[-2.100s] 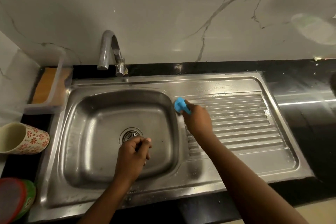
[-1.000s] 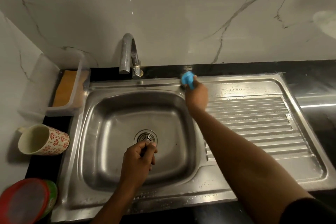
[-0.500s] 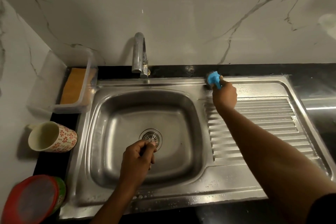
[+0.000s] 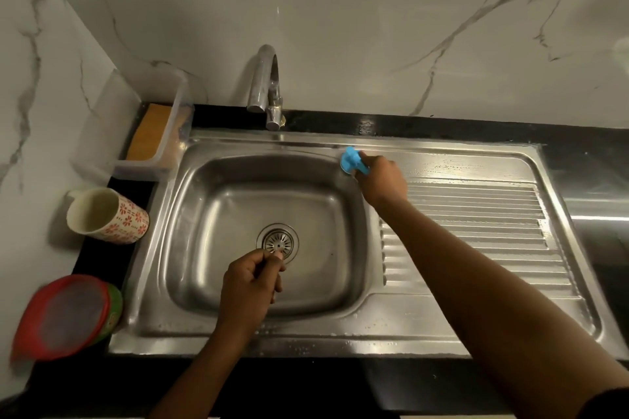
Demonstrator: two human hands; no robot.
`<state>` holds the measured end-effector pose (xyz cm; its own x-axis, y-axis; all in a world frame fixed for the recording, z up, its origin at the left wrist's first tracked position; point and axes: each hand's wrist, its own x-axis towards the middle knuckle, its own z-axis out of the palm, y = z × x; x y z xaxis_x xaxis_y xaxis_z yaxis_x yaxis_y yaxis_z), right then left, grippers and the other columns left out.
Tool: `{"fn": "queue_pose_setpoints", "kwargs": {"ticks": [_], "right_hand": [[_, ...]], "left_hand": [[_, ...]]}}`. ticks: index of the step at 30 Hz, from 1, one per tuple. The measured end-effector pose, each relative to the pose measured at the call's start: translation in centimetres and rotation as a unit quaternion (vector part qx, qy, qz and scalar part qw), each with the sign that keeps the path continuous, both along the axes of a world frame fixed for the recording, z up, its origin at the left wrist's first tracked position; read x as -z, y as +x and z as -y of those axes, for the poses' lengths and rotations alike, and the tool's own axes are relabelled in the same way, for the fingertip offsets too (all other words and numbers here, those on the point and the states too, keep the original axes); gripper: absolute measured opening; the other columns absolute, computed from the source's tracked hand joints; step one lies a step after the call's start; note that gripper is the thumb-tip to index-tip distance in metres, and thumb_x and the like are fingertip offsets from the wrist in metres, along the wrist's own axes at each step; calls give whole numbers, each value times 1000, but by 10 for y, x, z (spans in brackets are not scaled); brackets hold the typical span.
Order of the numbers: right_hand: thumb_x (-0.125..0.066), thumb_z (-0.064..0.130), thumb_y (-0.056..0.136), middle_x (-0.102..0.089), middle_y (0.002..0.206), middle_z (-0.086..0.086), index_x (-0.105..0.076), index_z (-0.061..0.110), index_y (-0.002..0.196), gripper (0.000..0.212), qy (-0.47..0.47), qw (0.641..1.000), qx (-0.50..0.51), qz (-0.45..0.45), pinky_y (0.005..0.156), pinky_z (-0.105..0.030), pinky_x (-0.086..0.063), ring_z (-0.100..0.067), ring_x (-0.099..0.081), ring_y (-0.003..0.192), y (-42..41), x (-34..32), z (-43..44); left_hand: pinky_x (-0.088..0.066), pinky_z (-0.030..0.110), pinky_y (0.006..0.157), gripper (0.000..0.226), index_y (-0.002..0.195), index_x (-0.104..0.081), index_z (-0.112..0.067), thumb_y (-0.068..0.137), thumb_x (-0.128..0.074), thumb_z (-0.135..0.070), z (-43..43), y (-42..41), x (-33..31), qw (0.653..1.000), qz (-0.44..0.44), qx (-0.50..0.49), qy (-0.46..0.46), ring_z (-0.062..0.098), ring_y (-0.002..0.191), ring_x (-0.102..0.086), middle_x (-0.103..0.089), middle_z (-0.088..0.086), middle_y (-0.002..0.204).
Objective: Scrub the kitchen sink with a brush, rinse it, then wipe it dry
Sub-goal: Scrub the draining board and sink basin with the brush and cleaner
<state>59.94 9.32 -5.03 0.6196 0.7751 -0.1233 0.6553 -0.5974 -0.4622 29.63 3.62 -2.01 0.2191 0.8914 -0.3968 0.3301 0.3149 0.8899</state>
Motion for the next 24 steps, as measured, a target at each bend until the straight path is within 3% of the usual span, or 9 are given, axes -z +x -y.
{"fn": "queue_pose_setpoints", "kwargs": {"ticks": [5,14,19,21,24], "right_hand": [[-65,33,99,-74,119,-5,-57,33,148,49,-24,999,-35,4,82,-44,-61,-26,-71,96,4,1,54],[-65,36,99,-76,112,-4,-56,37,148,50,-64,993,-98,6,70,-31,-49,-25,-73,91,-27,-10,145],[-71,36,92,-74,117,-3,-63,40,140,49,-115,982,-144,-34,74,-29,-45,-26,-71,103,-54,-21,183],[-75,36,90,-76,103,1,-70,38,133,43,-128,974,-166,-81,70,-26,-44,-19,-72,92,-63,-22,192],[-79,36,89,-63,61,12,-79,32,118,30,-106,964,-145,-198,55,-16,-40,0,-59,53,-81,-23,195]], "left_hand": [[-42,28,50,31,71,-70,-15,101,-65,-19,22,1,-3,1000,-5,-24,-4,18,50,-54,-61,7,55],[-39,24,44,30,74,-67,-4,102,-63,-14,64,-8,-17,997,-3,-77,25,17,46,-48,-58,9,54],[-42,27,47,30,76,-68,-4,103,-62,-16,75,-27,-22,996,3,-92,20,20,49,-51,-59,12,56],[-43,28,48,30,76,-69,-4,102,-63,-17,76,-39,-24,994,2,-106,22,22,50,-52,-61,13,57],[-42,28,47,31,74,-69,-4,102,-63,-18,77,-57,-26,993,-2,-115,23,24,48,-52,-61,15,57]]}}
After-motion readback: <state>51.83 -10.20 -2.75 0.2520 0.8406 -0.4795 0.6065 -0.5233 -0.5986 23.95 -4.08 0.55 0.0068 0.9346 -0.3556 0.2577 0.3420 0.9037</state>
